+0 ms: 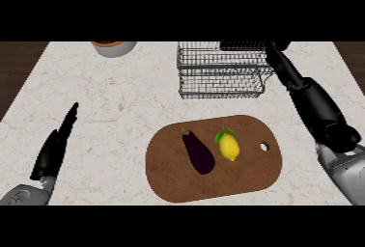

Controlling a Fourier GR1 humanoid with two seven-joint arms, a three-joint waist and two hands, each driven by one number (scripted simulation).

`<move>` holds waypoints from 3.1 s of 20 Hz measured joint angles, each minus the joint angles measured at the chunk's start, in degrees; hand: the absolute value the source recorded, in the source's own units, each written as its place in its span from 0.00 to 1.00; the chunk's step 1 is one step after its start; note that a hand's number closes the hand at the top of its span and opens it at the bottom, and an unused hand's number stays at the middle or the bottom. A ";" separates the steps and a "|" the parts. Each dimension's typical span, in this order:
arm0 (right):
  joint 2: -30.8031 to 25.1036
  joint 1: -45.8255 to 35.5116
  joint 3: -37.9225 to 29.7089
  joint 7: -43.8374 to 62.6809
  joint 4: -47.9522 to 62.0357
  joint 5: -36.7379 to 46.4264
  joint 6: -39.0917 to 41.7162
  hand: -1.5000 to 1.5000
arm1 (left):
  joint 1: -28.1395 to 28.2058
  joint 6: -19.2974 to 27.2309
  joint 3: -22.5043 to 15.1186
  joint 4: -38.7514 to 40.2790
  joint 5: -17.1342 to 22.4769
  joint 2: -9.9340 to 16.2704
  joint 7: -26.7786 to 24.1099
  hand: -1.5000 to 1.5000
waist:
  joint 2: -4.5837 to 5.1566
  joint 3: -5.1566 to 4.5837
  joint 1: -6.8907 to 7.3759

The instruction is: Pick the lemon from the cutting board and place it in the tiered basket

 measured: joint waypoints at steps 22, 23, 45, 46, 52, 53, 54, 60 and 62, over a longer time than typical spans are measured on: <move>22.45 -11.47 15.90 16.54 28.04 26.10 -26.89 0.00 | -2.02 -13.79 -0.26 -1.42 10.51 -12.06 -7.58 0.50 | -0.51 -1.25 -1.13; 21.00 -12.76 16.97 19.60 28.68 27.59 -24.57 0.00 | -1.77 -13.98 -0.07 -1.50 10.63 -11.75 -7.59 0.50 | -0.76 -1.34 -1.19; 20.12 -26.72 27.26 62.85 17.25 30.78 18.53 0.00 | -1.66 -15.08 1.17 -1.69 10.11 -12.33 -7.52 0.50 | -0.35 -1.07 -1.61; 19.85 -26.68 27.18 63.13 17.26 31.46 18.72 0.00 | -1.54 -14.90 1.18 -2.08 10.06 -12.45 -7.29 0.50 | -0.34 -1.06 -1.55; 20.07 -23.52 28.02 64.36 20.34 34.08 19.57 0.00 | -0.32 -15.03 1.11 -2.66 9.50 -12.65 -7.83 0.50 | -0.21 -1.05 -1.37; 20.27 -22.63 28.06 64.29 20.82 34.60 19.51 0.00 | -0.52 -15.43 1.46 -2.21 9.50 -12.36 -8.10 0.50 | -0.16 -1.05 -1.40; 20.12 -22.09 27.60 64.07 21.18 34.75 19.59 0.00 | -0.55 -15.47 1.47 -2.22 9.37 -12.47 -8.12 0.50 | -0.11 -1.04 -1.35; 19.67 -16.02 26.94 62.55 19.68 38.54 19.11 0.00 | -2.05 -15.95 2.53 -1.97 9.23 -12.91 -6.77 0.50 | 0.01 -1.00 -1.31; 20.11 -14.85 26.48 62.43 20.19 40.02 19.06 0.00 | -2.36 -16.18 2.96 -2.03 9.23 -12.95 -6.60 0.50 | 0.04 -1.00 -1.22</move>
